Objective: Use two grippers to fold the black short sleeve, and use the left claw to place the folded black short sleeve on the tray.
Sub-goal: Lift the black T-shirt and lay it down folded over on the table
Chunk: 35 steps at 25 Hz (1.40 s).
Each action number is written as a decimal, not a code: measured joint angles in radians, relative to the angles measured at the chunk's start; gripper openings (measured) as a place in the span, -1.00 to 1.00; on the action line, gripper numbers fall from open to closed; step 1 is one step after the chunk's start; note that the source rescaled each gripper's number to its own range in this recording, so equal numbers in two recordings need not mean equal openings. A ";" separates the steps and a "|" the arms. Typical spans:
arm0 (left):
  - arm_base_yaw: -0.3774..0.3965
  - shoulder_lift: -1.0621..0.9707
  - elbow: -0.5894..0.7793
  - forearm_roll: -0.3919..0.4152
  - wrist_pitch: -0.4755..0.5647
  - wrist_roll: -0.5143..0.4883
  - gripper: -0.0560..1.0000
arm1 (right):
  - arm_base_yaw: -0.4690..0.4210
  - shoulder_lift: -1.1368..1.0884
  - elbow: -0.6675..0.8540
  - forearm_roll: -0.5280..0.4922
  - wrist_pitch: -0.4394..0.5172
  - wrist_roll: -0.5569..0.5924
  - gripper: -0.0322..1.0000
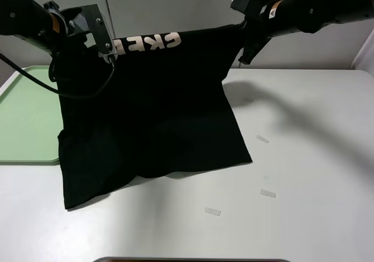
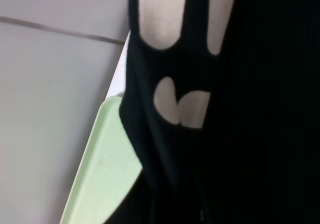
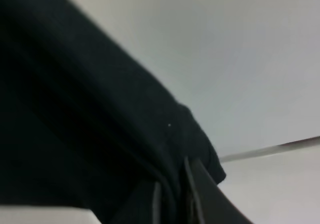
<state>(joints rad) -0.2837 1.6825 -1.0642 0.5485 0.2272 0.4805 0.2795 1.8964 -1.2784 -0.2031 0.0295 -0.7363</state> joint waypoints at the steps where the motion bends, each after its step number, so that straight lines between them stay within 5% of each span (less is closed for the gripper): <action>1: 0.000 0.002 0.000 0.002 0.000 0.010 -0.83 | 0.000 0.006 0.000 -0.002 0.030 -0.038 -0.88; 6: 0.000 0.011 0.000 -0.018 0.029 0.060 -0.84 | 0.003 0.012 0.000 0.014 0.169 -0.165 -0.88; 12: -0.001 0.011 0.000 -0.144 0.165 0.122 -0.84 | 0.003 0.012 0.000 0.112 0.319 -0.184 -0.88; 24: 0.008 0.009 0.130 -0.623 0.425 0.757 -0.85 | 0.003 0.012 0.019 0.266 0.644 -0.188 -0.88; 35: 0.013 0.009 0.178 -0.707 0.543 0.799 -0.80 | 0.000 0.012 0.097 0.371 0.725 -0.188 -0.82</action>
<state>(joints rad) -0.2705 1.6913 -0.8861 -0.1589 0.7704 1.2799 0.2795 1.9088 -1.1816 0.1677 0.7550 -0.9240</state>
